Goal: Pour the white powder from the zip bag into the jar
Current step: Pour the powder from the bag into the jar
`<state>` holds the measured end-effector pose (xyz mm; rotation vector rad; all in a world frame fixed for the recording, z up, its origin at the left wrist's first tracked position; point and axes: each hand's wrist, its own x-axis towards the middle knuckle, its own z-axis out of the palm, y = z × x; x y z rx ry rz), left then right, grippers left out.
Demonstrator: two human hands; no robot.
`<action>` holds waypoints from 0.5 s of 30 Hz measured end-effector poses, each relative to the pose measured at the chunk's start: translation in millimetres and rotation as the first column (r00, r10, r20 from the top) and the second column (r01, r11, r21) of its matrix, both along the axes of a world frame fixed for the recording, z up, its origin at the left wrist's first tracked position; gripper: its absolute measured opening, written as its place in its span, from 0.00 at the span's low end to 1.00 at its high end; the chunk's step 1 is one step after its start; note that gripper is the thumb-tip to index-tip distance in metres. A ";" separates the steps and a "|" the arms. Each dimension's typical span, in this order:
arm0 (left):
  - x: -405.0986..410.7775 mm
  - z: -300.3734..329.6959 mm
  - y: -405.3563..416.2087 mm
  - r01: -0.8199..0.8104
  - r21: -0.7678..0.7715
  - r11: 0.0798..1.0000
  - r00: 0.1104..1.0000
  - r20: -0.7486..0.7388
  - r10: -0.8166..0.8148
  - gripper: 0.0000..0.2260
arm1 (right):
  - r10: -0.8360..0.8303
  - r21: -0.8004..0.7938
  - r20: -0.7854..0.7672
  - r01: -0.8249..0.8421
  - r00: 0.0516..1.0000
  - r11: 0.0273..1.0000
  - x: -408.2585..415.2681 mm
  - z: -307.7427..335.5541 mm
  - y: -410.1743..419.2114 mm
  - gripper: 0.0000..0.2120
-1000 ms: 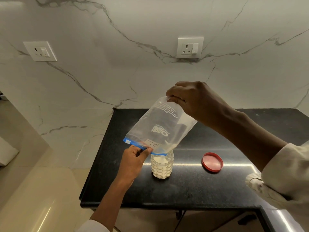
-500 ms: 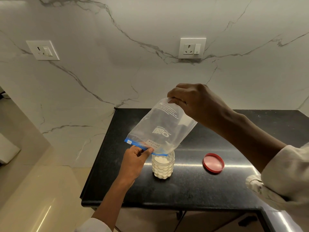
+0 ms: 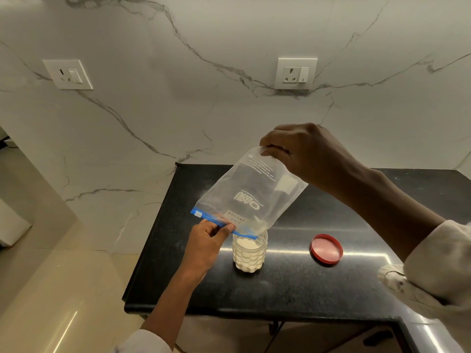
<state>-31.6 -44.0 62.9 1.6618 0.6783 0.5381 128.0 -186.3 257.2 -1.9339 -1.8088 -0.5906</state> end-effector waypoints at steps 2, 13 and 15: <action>0.4 -2.4 0.8 0.002 -0.031 1.000 1.000 0.007 -0.001 0.04 | -0.024 -0.019 -0.055 0.023 0.998 1.000 5.4 -0.8 -0.6 0.09; -1.5 -7.3 2.5 0.030 -0.077 0.997 0.999 0.042 -0.027 0.06 | -0.185 -0.200 -0.344 0.120 0.921 0.972 27.3 0.4 -13.1 0.11; -1.4 -7.9 2.4 0.043 -0.075 0.996 0.998 0.052 -0.039 0.07 | -0.208 -0.230 -0.371 0.127 0.905 0.965 30.7 -0.3 -15.1 0.11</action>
